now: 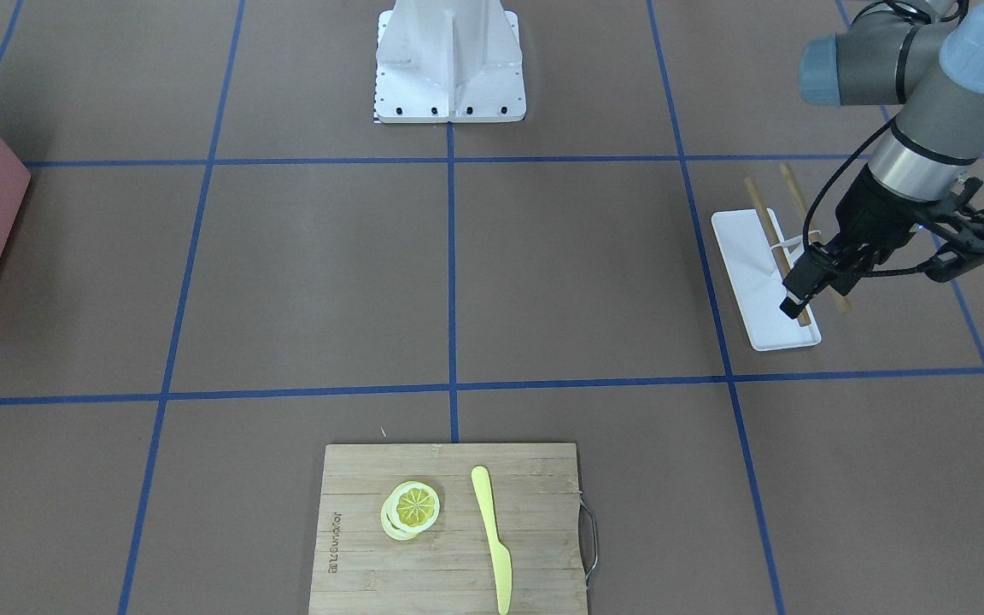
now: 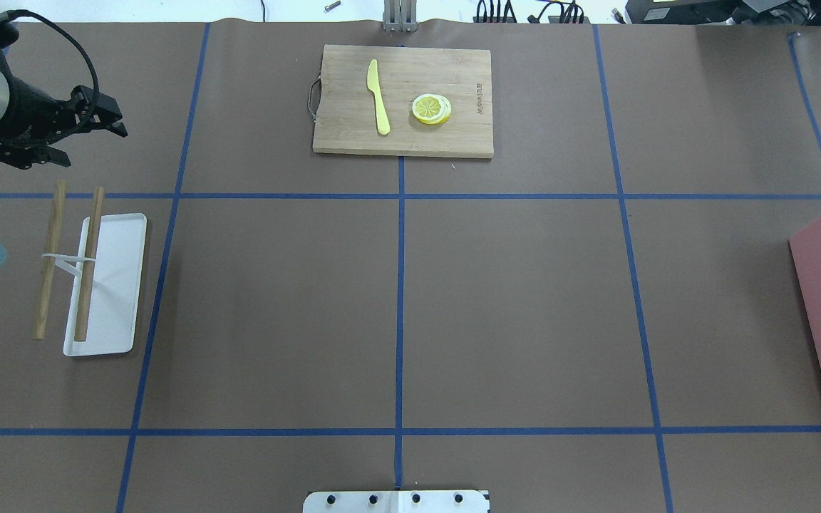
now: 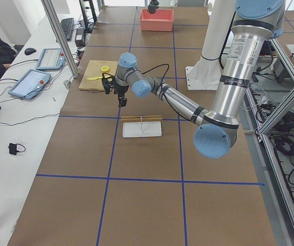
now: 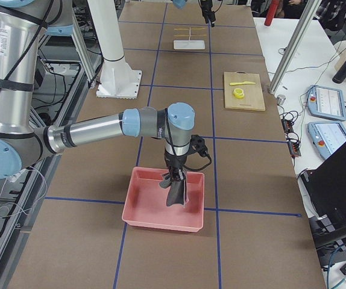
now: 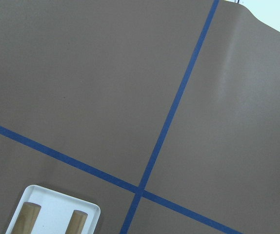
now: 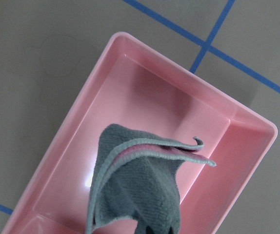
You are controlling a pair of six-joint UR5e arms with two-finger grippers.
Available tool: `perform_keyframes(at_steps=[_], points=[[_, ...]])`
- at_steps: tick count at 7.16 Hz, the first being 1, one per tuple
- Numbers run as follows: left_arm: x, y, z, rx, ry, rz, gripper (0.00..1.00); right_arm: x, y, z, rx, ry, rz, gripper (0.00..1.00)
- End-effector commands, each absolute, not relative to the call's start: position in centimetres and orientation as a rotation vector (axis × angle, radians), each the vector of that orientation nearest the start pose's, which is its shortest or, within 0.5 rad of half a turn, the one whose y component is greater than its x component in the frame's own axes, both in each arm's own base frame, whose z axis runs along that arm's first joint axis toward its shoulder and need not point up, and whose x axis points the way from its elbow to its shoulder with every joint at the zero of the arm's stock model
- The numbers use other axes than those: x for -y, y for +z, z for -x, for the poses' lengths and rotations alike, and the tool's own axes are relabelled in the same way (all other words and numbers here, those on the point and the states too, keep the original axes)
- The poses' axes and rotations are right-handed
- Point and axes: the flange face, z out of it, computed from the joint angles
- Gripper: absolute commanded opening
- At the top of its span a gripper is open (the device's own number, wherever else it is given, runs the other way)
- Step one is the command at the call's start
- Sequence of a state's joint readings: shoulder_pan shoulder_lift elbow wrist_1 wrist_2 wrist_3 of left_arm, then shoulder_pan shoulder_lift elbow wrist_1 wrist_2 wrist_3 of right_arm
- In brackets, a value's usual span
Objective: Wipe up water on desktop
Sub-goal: 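Carry the towel into the pink bin and release it while the left arm retracts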
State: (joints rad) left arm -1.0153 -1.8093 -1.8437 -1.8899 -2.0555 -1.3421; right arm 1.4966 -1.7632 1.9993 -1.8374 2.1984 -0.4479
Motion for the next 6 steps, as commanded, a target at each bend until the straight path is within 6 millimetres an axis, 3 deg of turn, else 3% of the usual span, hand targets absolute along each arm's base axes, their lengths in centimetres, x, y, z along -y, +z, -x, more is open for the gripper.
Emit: perform_keyframes(at_steps=[1, 2, 3, 4, 5, 6], points=[[53.4, 36.9, -23.0, -0.938, -0.526, -0.104, 0.98, 40.2, 59.0, -4.5, 0.629, -0.51, -0.064, 0.55], [53.4, 36.9, -22.9, -0.938, -0.526, -0.106, 0.98, 40.2, 58.8, -4.5, 0.633, -0.511, -0.069, 1.0], [53.5, 36.6, -23.1, -0.942, -0.519, -0.108, 0.98, 40.2, 59.4, -4.4, 0.647, -0.494, -0.052, 1.0], [53.4, 36.0, -22.9, -0.953, -0.509, -0.113, 0.98, 41.4, 61.3, -4.2, 0.663, -0.487, -0.047, 1.0], [53.1, 36.0, -22.2, -0.951, -0.463, -0.142, 0.98, 42.5, 61.2, -3.8, 0.687, -0.508, -0.121, 1.0], [52.9, 38.5, -19.5, -0.903, -0.372, -0.181, 0.98, 43.2, 60.6, -3.9, 0.667, -0.532, -0.184, 1.0]])
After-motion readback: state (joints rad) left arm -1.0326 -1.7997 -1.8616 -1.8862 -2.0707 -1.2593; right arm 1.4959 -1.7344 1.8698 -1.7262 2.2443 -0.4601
